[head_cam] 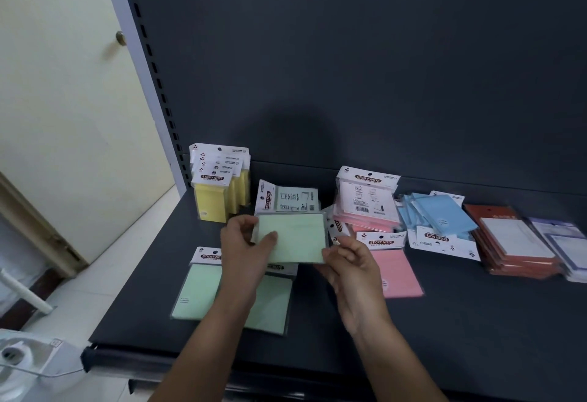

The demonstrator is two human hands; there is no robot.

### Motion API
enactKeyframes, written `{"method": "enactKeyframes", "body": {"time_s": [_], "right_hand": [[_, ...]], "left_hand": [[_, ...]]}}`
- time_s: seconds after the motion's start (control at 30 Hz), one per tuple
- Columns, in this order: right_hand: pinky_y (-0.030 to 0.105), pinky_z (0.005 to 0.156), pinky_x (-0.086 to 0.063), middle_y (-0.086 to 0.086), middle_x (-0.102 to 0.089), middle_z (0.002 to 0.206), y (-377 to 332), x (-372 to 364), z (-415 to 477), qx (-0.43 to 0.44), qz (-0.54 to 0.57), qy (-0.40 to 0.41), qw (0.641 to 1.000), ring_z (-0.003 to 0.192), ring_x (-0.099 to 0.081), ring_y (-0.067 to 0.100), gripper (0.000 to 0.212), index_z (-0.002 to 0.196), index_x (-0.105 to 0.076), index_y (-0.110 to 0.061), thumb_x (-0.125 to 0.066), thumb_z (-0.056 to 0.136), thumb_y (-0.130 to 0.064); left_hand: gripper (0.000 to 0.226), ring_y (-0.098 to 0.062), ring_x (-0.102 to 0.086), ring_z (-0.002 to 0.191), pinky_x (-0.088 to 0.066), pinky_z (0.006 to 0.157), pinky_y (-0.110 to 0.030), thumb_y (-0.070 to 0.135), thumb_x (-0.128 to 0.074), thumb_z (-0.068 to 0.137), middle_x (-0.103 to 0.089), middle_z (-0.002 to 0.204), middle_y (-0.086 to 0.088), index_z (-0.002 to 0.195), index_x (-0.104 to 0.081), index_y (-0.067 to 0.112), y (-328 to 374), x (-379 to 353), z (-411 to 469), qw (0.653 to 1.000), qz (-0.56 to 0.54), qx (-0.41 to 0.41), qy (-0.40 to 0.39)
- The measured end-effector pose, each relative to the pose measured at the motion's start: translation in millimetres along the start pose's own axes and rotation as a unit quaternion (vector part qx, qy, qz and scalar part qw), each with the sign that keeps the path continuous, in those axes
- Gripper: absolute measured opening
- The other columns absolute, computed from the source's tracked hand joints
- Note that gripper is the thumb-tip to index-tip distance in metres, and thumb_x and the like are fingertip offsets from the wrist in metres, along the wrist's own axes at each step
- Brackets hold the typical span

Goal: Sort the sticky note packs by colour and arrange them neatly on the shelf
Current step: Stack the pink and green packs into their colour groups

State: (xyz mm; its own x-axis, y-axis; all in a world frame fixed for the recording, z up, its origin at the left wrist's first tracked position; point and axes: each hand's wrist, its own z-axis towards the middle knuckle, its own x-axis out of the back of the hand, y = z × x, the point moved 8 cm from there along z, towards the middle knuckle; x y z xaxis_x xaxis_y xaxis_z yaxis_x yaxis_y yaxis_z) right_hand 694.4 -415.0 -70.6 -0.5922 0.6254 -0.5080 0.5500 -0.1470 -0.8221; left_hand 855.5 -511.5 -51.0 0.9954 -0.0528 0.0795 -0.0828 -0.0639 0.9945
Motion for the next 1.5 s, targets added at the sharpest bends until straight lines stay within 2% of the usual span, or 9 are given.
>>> {"method": "enactKeyframes", "body": {"time_s": [0.3,0.4,0.6,0.7,0.9,1.03,1.13,1.27,1.5], "right_hand": [[0.009,0.063,-0.045,-0.008,-0.06,0.082,-42,22,-10,0.138,-0.218,-0.04,0.965,0.061,-0.054,-0.003,0.034,0.101,-0.054,-0.018,-0.057,0.084,0.01],[0.011,0.055,-0.039,-0.001,-0.055,0.079,-38,34,-12,0.153,-0.376,-0.043,0.913,0.053,-0.041,0.001,0.031,0.091,-0.056,-0.029,-0.066,0.082,-0.001],[0.015,0.091,-0.031,-0.001,-0.055,0.112,-16,41,-20,0.205,-0.568,-0.031,0.797,0.119,-0.045,0.011,0.019,0.101,-0.059,-0.021,-0.065,0.085,-0.014],[0.022,0.099,-0.03,0.003,-0.051,0.127,-18,45,-16,0.198,-0.628,-0.008,0.752,0.128,-0.039,0.016,0.026,0.114,-0.057,-0.015,-0.06,0.089,-0.02],[0.031,0.097,-0.035,0.003,-0.049,0.129,-23,46,-17,0.185,-0.731,0.014,0.657,0.117,-0.04,0.022,0.035,0.122,-0.054,-0.018,-0.055,0.09,-0.031],[0.038,0.09,-0.041,0.008,-0.052,0.124,-31,36,-19,0.23,-0.735,0.051,0.636,0.107,-0.043,0.027,0.043,0.121,-0.056,-0.012,-0.066,0.081,-0.025],[0.028,0.092,-0.036,0.0,-0.048,0.124,-35,16,-13,0.262,-0.688,0.014,0.677,0.11,-0.036,0.017,0.042,0.126,-0.049,-0.017,-0.061,0.086,-0.026],[0.011,0.096,-0.023,-0.001,-0.049,0.128,-31,-19,6,0.266,-0.603,-0.083,0.748,0.122,-0.038,0.012,0.042,0.13,-0.048,-0.015,-0.059,0.089,-0.018],[0.022,0.114,-0.011,0.005,-0.026,0.151,-2,-75,34,0.27,-0.627,-0.181,0.708,0.141,-0.019,0.017,0.052,0.14,-0.036,-0.009,-0.054,0.091,-0.016]], "left_hand": [[0.039,-0.013,-0.059,0.074,-0.049,0.058,-0.014,-0.008,-0.059,0.083,-0.062,0.103,-0.004,0.104,-0.06,0.025,4,-29,-40,0.984,-0.035,0.0,-0.176],[0.044,-0.021,-0.06,0.087,-0.052,0.072,-0.021,-0.003,-0.063,0.081,-0.057,0.112,-0.003,0.113,-0.057,0.027,-8,-36,-54,0.976,0.091,-0.05,-0.193],[0.058,-0.014,-0.012,0.143,-0.001,0.099,-0.002,0.012,-0.054,0.09,-0.011,0.154,-0.003,0.142,-0.029,0.011,-22,-53,-76,0.914,0.319,-0.167,-0.185],[0.057,-0.013,-0.003,0.144,-0.002,0.102,-0.004,0.013,-0.044,0.095,0.011,0.156,-0.003,0.146,-0.017,0.009,-24,-65,-83,0.898,0.351,-0.173,-0.198],[0.063,-0.027,-0.065,0.104,-0.05,0.085,-0.02,0.019,-0.087,0.05,-0.061,0.117,-0.021,0.104,-0.063,-0.002,-25,-82,-94,0.822,0.467,-0.26,-0.197],[0.051,-0.023,-0.021,0.139,-0.008,0.111,-0.018,0.016,-0.057,0.085,-0.027,0.148,-0.007,0.134,-0.043,0.009,-18,-72,-72,0.881,0.36,-0.229,-0.202],[0.045,-0.023,-0.037,0.128,-0.025,0.11,-0.03,0.007,-0.067,0.079,-0.046,0.133,-0.008,0.122,-0.055,0.01,-4,-43,-38,0.95,0.232,-0.188,-0.087],[0.048,-0.03,-0.041,0.124,-0.036,0.104,-0.041,0.015,-0.066,0.078,-0.047,0.131,-0.013,0.124,-0.055,0.014,4,-24,10,0.97,0.211,-0.124,-0.006],[0.041,-0.018,-0.052,0.114,-0.044,0.1,-0.042,0.008,-0.055,0.087,-0.054,0.128,-0.004,0.127,-0.053,0.014,-10,-31,38,0.993,0.108,-0.029,-0.045]]}}
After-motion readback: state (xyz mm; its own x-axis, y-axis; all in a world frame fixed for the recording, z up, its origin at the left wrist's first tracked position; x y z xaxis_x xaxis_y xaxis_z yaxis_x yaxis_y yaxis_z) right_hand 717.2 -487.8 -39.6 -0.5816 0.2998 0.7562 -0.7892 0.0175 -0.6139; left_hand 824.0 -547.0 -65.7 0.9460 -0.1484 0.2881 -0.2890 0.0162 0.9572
